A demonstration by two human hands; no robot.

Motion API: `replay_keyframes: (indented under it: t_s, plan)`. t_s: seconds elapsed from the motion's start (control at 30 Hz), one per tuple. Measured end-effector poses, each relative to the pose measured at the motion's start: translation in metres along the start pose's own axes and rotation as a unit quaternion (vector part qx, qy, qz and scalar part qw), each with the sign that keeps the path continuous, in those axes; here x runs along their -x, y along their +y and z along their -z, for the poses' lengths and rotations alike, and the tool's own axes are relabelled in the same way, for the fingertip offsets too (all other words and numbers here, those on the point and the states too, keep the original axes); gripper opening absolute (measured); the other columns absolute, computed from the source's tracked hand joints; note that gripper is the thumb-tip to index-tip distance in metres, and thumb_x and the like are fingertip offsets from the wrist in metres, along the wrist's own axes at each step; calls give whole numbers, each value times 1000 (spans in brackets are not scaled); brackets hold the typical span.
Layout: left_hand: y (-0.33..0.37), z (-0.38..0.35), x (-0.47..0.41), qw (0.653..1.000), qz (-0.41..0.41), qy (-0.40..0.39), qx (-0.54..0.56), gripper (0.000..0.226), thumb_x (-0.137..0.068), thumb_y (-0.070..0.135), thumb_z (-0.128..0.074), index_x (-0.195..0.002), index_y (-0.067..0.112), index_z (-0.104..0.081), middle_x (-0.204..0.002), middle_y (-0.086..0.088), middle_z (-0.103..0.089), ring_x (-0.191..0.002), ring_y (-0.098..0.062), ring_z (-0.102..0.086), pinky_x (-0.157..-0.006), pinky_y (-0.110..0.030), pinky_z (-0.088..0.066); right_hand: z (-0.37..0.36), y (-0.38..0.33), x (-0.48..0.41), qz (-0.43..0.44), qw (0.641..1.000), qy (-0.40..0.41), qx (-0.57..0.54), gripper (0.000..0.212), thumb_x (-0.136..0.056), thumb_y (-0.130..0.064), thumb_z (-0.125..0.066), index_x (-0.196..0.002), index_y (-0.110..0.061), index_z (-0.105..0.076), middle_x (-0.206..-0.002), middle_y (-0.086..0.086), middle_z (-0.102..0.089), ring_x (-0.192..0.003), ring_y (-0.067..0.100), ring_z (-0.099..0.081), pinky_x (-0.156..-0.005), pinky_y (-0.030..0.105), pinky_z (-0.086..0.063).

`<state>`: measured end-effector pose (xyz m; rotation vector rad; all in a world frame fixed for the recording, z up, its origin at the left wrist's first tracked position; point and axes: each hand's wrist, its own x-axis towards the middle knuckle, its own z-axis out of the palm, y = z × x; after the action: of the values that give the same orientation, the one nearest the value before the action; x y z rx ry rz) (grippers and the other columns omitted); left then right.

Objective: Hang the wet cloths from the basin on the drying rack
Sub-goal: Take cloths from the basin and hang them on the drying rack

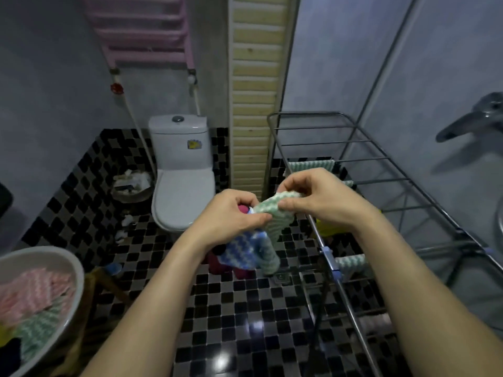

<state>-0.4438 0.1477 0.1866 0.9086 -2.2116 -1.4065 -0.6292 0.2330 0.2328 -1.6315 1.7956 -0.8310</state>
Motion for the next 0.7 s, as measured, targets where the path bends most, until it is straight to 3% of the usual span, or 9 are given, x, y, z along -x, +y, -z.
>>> replay_keyframes:
  t_s: [0.1, 0.2, 0.3, 0.4, 0.47, 0.53, 0.57, 0.63, 0.7]
  plan:
    - [11, -8, -22, 999, -26, 37, -18, 23, -70, 37, -84, -71, 18, -71, -72, -8, -67, -67, -12, -55, -64, -29, -44, 19, 18, -2, -18, 998, 19, 61, 11, -83, -26, -74, -90, -17, -75, -78, -9, -69, -75, 7, -64, -69, 28, -49]
    - [21, -11, -48, 997, -42, 53, -27, 21, -68, 28, -86, -77, 15, -73, -82, -1, -69, -74, -7, -59, -69, -17, -47, 31, 30, -14, -20, 998, 43, 27, 10, -83, -26, -74, -89, -18, -76, -80, -6, -72, -80, 11, -66, -73, 30, -51]
    - [20, -9, -79, 999, -43, 13, 8, 9, -76, 22, -81, -79, 16, -76, -78, -5, -74, -73, -11, -65, -74, -28, -54, 42, 37, -35, -22, 998, 56, -25, 6, -86, -22, -71, -88, -19, -76, -84, -4, -74, -83, 10, -68, -76, 30, -54]
    - [16, 5, -112, 998, -47, -5, 51, 6, -84, 18, -73, -89, 18, -77, -83, -3, -76, -79, -9, -70, -77, -29, -57, 58, 46, -63, -32, 996, 72, -36, 8, -87, -21, -70, -90, -21, -77, -89, -9, -74, -86, 2, -67, -80, 27, -53]
    - [13, 12, -137, 996, -61, -7, 64, 13, -87, 25, -70, -98, 23, -77, -84, 3, -76, -80, -12, -71, -75, -30, -56, 67, 50, -84, -34, 998, 52, -27, 8, -86, -23, -71, -91, -24, -77, -90, -9, -75, -90, 2, -67, -86, 29, -53]
    - [12, 21, -172, 995, -78, -46, 37, 18, -88, 40, -66, -104, 36, -73, -72, 7, -72, -60, -15, -62, -61, -28, -50, 75, 54, -116, -26, 999, 21, -12, 9, -85, -23, -72, -91, -24, -78, -90, -7, -76, -91, 5, -69, -90, 33, -54]
    - [13, 23, -187, 993, -86, -79, 15, 22, -86, 48, -66, -105, 39, -72, -71, 4, -71, -60, -20, -58, -60, -30, -50, 77, 54, -130, -17, 1000, 11, 3, 9, -84, -22, -73, -91, -24, -78, -89, -8, -76, -91, 5, -69, -90, 33, -54]
    - [12, 30, -217, 989, -79, -127, 1, 25, -83, 52, -68, -98, 33, -73, -78, 4, -71, -66, -21, -60, -71, -32, -53, 84, 55, -158, -12, 999, 13, 27, 9, -83, -23, -74, -90, -22, -78, -87, -7, -76, -88, 5, -69, -86, 31, -54]
    - [10, 41, -246, 987, -62, -149, -4, 23, -85, 35, -73, -83, 12, -72, -57, 10, -57, -50, -7, -47, -56, -18, -41, 96, 60, -180, -22, 999, 40, 30, 7, -81, -23, -76, -87, -19, -77, -81, -5, -75, -77, 3, -67, -75, 28, -52]
